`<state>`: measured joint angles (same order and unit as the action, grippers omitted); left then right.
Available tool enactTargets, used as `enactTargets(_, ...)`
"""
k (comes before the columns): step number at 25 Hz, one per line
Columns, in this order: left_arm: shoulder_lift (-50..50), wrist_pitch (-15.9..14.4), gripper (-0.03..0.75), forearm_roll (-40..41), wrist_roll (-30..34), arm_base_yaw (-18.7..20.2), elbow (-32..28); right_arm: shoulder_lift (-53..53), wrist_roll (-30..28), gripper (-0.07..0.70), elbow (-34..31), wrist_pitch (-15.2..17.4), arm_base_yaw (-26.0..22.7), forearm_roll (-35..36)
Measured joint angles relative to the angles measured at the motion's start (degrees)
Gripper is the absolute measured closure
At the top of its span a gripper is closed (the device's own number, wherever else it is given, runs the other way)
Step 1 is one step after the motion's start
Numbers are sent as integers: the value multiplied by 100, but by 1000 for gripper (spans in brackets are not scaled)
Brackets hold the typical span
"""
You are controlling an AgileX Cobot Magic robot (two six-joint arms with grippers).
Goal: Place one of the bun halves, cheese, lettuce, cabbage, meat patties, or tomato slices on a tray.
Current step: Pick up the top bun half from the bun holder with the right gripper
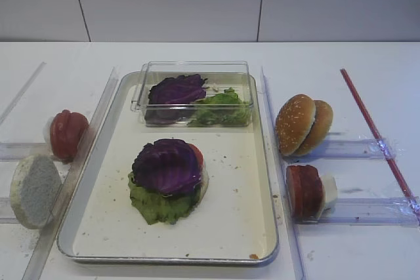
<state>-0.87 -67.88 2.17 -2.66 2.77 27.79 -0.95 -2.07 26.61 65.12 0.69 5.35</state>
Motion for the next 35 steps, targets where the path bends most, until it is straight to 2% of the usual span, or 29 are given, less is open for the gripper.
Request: enactTargets(35, 0, 0, 287, 0, 0, 0, -31, 0, 0, 195, 0, 0, 0, 0)
